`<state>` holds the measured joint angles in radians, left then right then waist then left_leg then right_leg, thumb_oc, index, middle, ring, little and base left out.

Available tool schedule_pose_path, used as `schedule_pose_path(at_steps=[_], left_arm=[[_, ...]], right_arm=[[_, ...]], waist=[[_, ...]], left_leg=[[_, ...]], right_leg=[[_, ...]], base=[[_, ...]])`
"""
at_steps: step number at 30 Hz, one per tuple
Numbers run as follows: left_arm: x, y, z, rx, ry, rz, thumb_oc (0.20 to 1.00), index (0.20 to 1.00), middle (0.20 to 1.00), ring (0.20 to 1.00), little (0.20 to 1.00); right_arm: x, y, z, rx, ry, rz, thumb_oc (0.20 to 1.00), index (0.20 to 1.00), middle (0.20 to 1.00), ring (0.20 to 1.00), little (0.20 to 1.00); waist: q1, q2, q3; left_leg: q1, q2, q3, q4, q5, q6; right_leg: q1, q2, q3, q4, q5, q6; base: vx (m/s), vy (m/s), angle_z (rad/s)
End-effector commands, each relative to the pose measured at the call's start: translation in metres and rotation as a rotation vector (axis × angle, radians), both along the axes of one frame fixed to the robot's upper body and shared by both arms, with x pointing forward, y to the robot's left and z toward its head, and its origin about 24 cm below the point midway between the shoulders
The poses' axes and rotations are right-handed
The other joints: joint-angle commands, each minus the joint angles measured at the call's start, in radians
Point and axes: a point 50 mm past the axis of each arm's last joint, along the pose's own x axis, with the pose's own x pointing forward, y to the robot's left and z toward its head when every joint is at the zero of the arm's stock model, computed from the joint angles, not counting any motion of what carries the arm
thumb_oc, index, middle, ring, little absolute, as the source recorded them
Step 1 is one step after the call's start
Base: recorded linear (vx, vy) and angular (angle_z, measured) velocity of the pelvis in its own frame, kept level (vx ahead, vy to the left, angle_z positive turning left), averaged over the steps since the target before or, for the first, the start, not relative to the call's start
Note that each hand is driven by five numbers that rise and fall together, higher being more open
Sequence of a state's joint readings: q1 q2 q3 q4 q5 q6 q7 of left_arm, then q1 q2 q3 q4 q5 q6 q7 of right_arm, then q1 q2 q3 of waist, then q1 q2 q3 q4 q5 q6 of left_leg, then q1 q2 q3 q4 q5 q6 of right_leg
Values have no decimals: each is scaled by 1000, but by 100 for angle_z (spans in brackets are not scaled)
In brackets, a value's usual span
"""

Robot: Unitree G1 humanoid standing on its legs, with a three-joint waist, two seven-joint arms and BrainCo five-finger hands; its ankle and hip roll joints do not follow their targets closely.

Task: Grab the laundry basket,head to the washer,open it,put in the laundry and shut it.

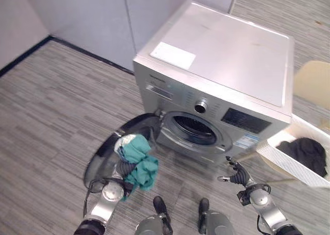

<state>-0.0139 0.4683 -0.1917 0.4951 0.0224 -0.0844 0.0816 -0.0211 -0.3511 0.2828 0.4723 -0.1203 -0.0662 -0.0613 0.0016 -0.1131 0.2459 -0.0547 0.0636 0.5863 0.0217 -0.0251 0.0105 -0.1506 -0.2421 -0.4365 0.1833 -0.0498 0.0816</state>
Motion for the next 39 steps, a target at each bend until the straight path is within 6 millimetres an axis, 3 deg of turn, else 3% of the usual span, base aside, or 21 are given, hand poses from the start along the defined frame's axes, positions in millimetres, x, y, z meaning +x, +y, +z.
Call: schedule_pose_path(at_steps=[1, 3, 5, 6, 7, 9, 10, 13, 15, 17, 20, 21, 22, 25, 30, 32, 33, 35, 36, 37, 39], left_arm=[[14, -22, 17, -21, -110, -98, 200, 200, 200, 200, 200], [12, -24, 14, -53, -107, -84, 200, 200, 200, 200, 200], [9, -26, 12, -58, -92, -92, 200, 200, 200, 200, 200], [8, -28, 10, -71, -84, -87, 200, 200, 200, 200, 200], [8, -28, 9, -72, -83, -80, 200, 200, 200, 200, 200], [9, -28, 9, -75, -85, -69, 200, 200, 200, 200, 200], [10, -28, 7, -85, -85, -42, 200, 200, 200, 200, 200], [13, -24, 7, -82, -94, -6, 200, 200, 200, 200, 200], [16, -20, 8, -87, -105, 25, 200, 200, 200, 200, 200], [17, -17, 11, -95, -126, 47, 200, 200, 200, 200, 200], [29, -15, 22, -80, -178, 58, 200, 200, 200, 200, 200], [29, -15, 22, -80, -178, 58, 200, 200, 200, 200, 200], [38, -15, 31, -68, -216, 54, 200, 200, 200, 200, 200], [50, -18, 44, -63, -266, 47, 200, 200, 200, 200, 200], [79, -33, 85, -68, -440, 13, 200, 200, 200, 200, 200], [97, -41, 122, -75, -587, 9, 200, 200, 200, 200, 200], [97, -42, 122, -75, -588, 9, 200, 200, 200, 200, 200], [111, -42, 157, -47, -720, 28, 200, 200, 200, 200, 200], [122, -37, 187, -10, -820, 63, 200, 200, 200, 200, 200], [123, -38, 188, -10, -821, 62, 200, 200, 200, 200, 200], [136, -29, 229, 42, -938, 111, 200, 200, 200, 200, 200]], right_arm=[[-1, -11, 6, -46, -43, -13, 1000, 1000, 1000, 1000, 1000], [-6, -18, 2, -56, -20, -35, 1000, 1000, 1000, 1000, 1000], [-11, -22, 0, -58, -8, -54, 1000, 1000, 1000, 1000, 1000], [-12, -27, 1, -65, -15, -67, 1000, 1000, 1000, 1000, 1000], [-11, -29, 2, -68, -18, -71, 1000, 1000, 1000, 1000, 1000], [-8, -32, 4, -76, -26, -75, 1000, 1000, 1000, 1000, 1000], [-6, -34, 6, -83, -32, -81, 1000, 1000, 1000, 1000, 1000], [-3, -36, 7, -84, -38, -95, 1000, 1000, 1000, 1000, 1000], [1, -40, 10, -85, -59, -115, 1000, 1000, 1000, 1000, 1000], [1, -40, 10, -72, -63, -121, 1000, 1000, 1000, 1000, 1000], [11, -38, 18, -45, -100, -142, 1000, 1000, 1000, 1000, 1000], [11, -38, 18, -45, -100, -142, 1000, 1000, 1000, 1000, 1000], [16, -35, 21, -19, -120, -158, 1000, 1000, 1000, 1000, 1000], [21, -31, 25, 9, -145, -167, 1000, 1000, 1000, 1000, 1000], [40, -20, 51, 52, -275, -161, 1000, 1000, 1000, 1000, 1000], [50, -14, 72, 84, -376, -158, 1000, 1000, 1000, 1000, 1000], [51, -14, 72, 84, -377, -158, 1000, 1000, 1000, 1000, 1000], [55, -10, 88, 123, -457, -165, 1000, 1000, 1000, 1000, 1000], [53, -8, 96, 166, -504, -157, 1000, 1000, 1000, 1000, 1000], [53, -8, 97, 167, -505, -158, 1000, 1000, 1000, 1000, 1000], [49, -5, 103, 195, -547, -135, 1000, 1000, 1000, 1000, 1000]], waist=[[-17, 11, -26], [-20, 9, -21], [-31, 11, -20], [-26, 12, 2], [-17, 14, 15], [-10, 20, 24], [2, 23, 37], [7, 19, 50], [19, 21, 69], [23, 25, 82], [7, 36, 133], [8, 36, 132], [9, 32, 159], [7, 29, 178], [-16, 27, 208], [-37, 35, 204], [-37, 35, 200], [-54, 40, 198], [-74, 44, 200], [-73, 45, 195], [-101, 50, 194]], left_leg=[[22, 35, -154, 125, -113, -32], [15, 38, -140, 162, -131, -32], [-6, 77, -126, 246, -135, -56], [-64, 146, -145, 414, -85, -90], [-98, 152, -184, 460, -58, -95], [-140, 143, -245, 477, -58, -97], [-188, 115, -341, 424, -86, -90], [-199, 120, -385, 348, -83, -96], [-222, 106, -436, 268, -21, -100], [-233, 89, -493, 268, -33, -102], [-315, 53, -471, 367, -81, -61], [-317, 53, -470, 369, -82, -61], [-356, 48, -464, 463, -141, -47], [-406, 48, -457, 522, -166, -37], [-594, 67, -454, 702, -221, -20], [-739, 82, -463, 827, -257, -10], [-748, 83, -464, 833, -260, -10], [-861, 99, -477, 928, -286, 0], [-942, 108, -499, 1004, -311, 14], [-954, 109, -500, 1012, -314, 14], [-1030, 122, -516, 1081, -341, 29]], right_leg=[[11, 86, 54, 19, -46, 36], [16, 96, 75, -21, -26, 36], [39, 117, 85, -61, -32, 16], [64, 144, 100, -88, -34, -10], [70, 155, 112, -91, -40, -20], [72, 168, 123, -96, -49, -27], [69, 166, 152, -87, -58, -19], [58, 162, 178, -76, -60, -7], [27, 154, 190, -56, -40, -8], [-26, 142, 234, 19, -50, 1], [-187, 99, 292, 207, -68, 1], [-190, 99, 293, 209, -69, 1], [-225, 90, 310, 277, -110, -2], [-282, 77, 311, 335, -129, -5], [-469, 56, 315, 492, -172, -18], [-619, 54, 335, 612, -215, -35], [-627, 54, 335, 618, -218, -35], [-736, 48, 352, 703, -252, -51], [-823, 54, 374, 772, -274, -63], [-833, 54, 375, 780, -277, -64], [-922, 57, 395, 855, -300, -73]], base=[[156, -94, -112], [126, -116, -12], [117, -231, 21], [96, -245, -16], [43, -169, -38], [1, 15, -56], [35, 94, -71], [-24, 115, -53], [-98, 156, -53], [-87, 280, -56], [-167, 314, -62], [10, 174, -26], [8, 118, -6], [-31, 66, -11], [-71, 27, 6], [-72, 10, 6], [-47, -4, 5], [-73, -4, -11], [-62, 3, -15], [-53, 4, -6], [-12, 4, -8]])
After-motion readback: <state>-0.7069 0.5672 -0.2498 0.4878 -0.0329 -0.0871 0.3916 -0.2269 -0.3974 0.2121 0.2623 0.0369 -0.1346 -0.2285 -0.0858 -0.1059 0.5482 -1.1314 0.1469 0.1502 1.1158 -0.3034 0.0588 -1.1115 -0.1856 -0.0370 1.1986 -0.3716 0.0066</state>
